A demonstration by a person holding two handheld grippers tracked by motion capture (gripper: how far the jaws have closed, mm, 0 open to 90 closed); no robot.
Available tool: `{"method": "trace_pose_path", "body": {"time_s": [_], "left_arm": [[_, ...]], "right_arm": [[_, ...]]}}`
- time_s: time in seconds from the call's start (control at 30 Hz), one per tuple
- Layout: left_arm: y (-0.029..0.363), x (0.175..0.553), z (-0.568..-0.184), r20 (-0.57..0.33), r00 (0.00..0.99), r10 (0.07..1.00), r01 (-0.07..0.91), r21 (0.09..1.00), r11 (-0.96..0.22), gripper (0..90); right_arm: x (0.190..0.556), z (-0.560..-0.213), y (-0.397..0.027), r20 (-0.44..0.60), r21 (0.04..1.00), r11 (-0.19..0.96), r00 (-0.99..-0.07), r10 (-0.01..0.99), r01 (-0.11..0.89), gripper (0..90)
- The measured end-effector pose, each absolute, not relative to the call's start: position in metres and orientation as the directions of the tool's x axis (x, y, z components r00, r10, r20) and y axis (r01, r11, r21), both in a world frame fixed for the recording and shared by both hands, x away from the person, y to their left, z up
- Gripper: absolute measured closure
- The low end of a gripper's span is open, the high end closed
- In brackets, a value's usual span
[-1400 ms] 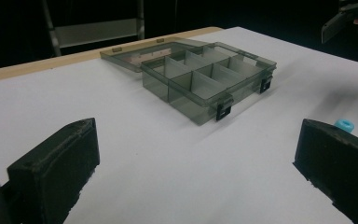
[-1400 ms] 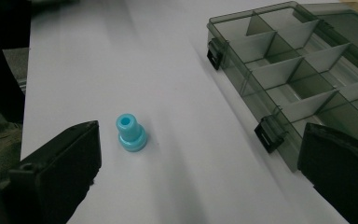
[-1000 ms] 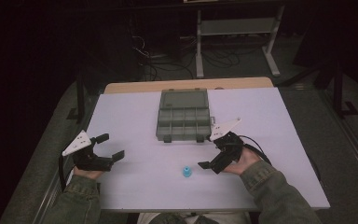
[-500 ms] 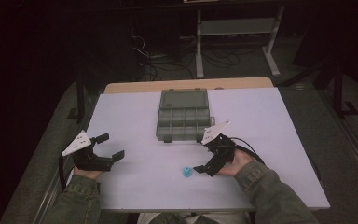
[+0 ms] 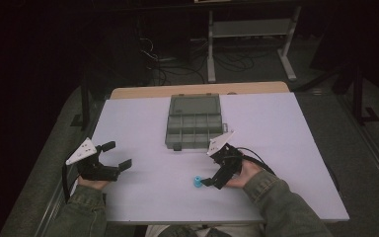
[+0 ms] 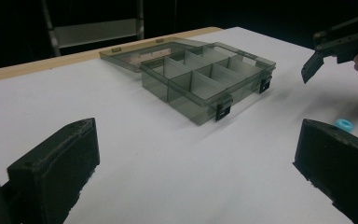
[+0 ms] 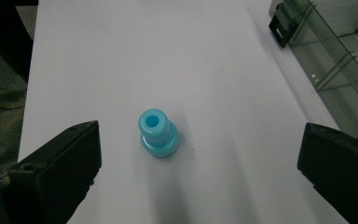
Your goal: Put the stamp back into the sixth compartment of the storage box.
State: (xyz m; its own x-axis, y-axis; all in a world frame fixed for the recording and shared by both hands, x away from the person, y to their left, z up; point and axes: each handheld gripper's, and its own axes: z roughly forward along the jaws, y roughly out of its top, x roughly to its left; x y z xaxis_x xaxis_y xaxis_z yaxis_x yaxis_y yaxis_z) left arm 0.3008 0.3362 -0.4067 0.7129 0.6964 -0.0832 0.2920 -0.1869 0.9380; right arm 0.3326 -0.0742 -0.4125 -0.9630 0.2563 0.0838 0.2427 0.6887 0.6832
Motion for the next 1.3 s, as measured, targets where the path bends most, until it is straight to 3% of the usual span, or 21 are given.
{"method": "trace_pose_path", "body": {"time_s": [0.67, 0.87, 1.3], "left_arm": [[0.336, 0.301, -0.407, -0.083, 0.714, 0.696, 0.292, 0.938, -0.188, 0.0], [0.336, 0.301, -0.407, -0.082, 0.714, 0.695, 0.291, 0.938, -0.188, 0.0], [0.336, 0.301, -0.407, -0.081, 0.713, 0.696, 0.291, 0.938, -0.189, 0.0]], "right_arm": [[0.332, -0.42, -0.054, 0.09, 0.658, 0.721, -0.973, 0.212, 0.218, 0.7], [0.333, -0.42, -0.048, 0.12, 0.645, 0.732, -0.975, 0.185, 0.219, 13.2], [0.332, -0.421, -0.046, 0.14, 0.616, 0.755, -0.974, 0.176, 0.225, 31.4]]}}
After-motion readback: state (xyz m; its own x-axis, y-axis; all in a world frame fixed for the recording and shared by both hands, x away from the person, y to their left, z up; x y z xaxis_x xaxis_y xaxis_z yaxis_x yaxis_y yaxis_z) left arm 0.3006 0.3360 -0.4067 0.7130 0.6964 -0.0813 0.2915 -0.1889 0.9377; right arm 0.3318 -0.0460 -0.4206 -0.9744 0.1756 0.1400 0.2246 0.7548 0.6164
